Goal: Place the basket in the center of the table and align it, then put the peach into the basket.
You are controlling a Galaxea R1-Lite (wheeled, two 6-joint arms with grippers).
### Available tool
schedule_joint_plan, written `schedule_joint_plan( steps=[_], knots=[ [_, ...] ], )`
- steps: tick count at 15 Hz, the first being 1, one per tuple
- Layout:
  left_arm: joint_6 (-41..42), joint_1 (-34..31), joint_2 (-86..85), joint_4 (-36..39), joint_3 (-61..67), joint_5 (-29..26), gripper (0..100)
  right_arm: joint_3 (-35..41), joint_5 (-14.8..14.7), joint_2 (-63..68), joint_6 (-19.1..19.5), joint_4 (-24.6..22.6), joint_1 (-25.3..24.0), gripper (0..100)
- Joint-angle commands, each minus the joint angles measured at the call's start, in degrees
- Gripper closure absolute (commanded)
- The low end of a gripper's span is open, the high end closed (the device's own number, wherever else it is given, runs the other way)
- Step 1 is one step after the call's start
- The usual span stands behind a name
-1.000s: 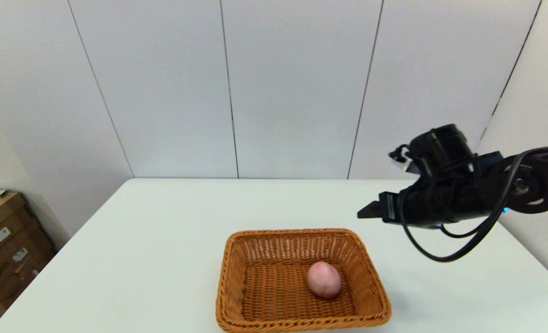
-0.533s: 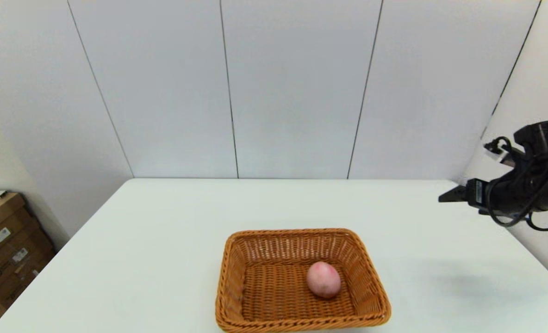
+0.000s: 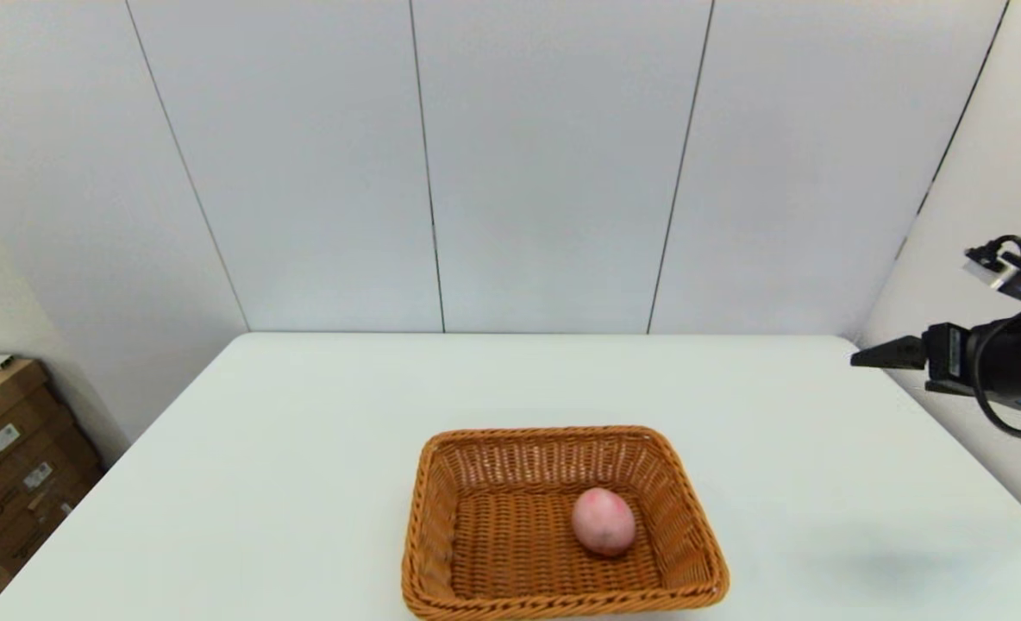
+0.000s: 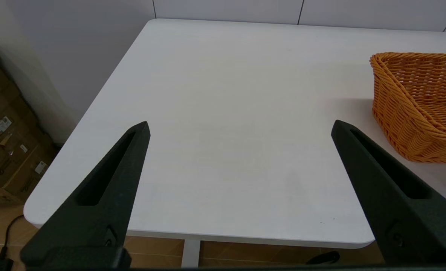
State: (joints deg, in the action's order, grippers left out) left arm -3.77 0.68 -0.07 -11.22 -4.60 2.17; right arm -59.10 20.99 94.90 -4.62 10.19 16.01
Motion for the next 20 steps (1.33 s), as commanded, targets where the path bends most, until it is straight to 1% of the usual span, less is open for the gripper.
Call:
schedule_joint_plan(
  steps=[1,3,4,5,6,7,9,10,11,12,13,14,15,17,18,19,20],
  knots=[
    [0.0,0.0,0.0,0.0,0.0,0.0,0,14.3,0.5,-25.1,3.7,-0.4,0.1,0],
    [0.0,-0.1,0.0,0.0,-0.1,0.0,0,20.4,0.5,-34.8,3.7,-0.6,-0.4,0],
    [0.0,-0.1,0.0,0.0,-0.1,0.0,0,23.0,-0.3,-39.8,3.4,-0.5,-1.7,0],
    [0.0,0.0,0.0,0.0,0.0,0.0,0,26.0,-2.6,-45.9,3.3,-0.4,-3.0,0],
    [0.0,0.0,0.0,0.0,0.0,0.0,0,29.5,-6.4,-52.6,3.3,-0.3,-5.5,0],
    [0.0,0.0,0.0,0.0,0.0,0.0,0,32.3,-9.4,-58.3,3.1,-0.1,-7.0,0],
    [0.0,-0.1,0.0,0.0,0.0,0.0,0,37.7,-14.3,-68.4,3.0,-0.3,-7.3,0],
    [0.0,0.0,0.0,0.0,-0.1,0.0,0,40.1,-16.4,-70.6,3.3,-0.9,-7.3,0],
    [0.0,0.0,0.0,0.0,0.0,0.0,0,41.7,-18.8,-70.5,2.9,-2.5,-7.1,0],
    [0.0,0.0,0.0,-0.1,-0.1,0.0,0,43.9,-20.0,-71.2,1.4,-6.0,-7.2,0],
    [0.0,0.0,0.0,0.0,0.0,0.0,0,45.1,-19.9,-74.2,1.0,-6.5,-8.9,0],
    [0.0,0.0,0.0,0.0,0.0,0.0,0,46.0,-20.3,-77.9,1.4,-4.9,-11.7,0],
    [0.0,0.0,0.0,0.0,-0.1,0.0,0,46.4,-20.5,-79.0,2.2,-3.5,-12.2,0],
    [0.0,0.0,0.0,0.0,-0.1,0.0,0,46.8,-20.4,-78.8,2.0,-3.6,-12.3,0],
    [0.0,0.0,0.0,-0.1,0.0,0.0,0,47.1,-20.6,-82.0,2.6,-2.6,-14.7,0],
    [0.0,-0.1,0.0,0.0,0.0,0.0,0,47.4,-20.7,-84.4,4.4,-0.3,-16.7,0],
    [0.0,-0.1,0.0,0.0,0.0,0.0,0,47.4,-20.7,-84.7,5.8,1.3,-16.8,0]
  ],
)
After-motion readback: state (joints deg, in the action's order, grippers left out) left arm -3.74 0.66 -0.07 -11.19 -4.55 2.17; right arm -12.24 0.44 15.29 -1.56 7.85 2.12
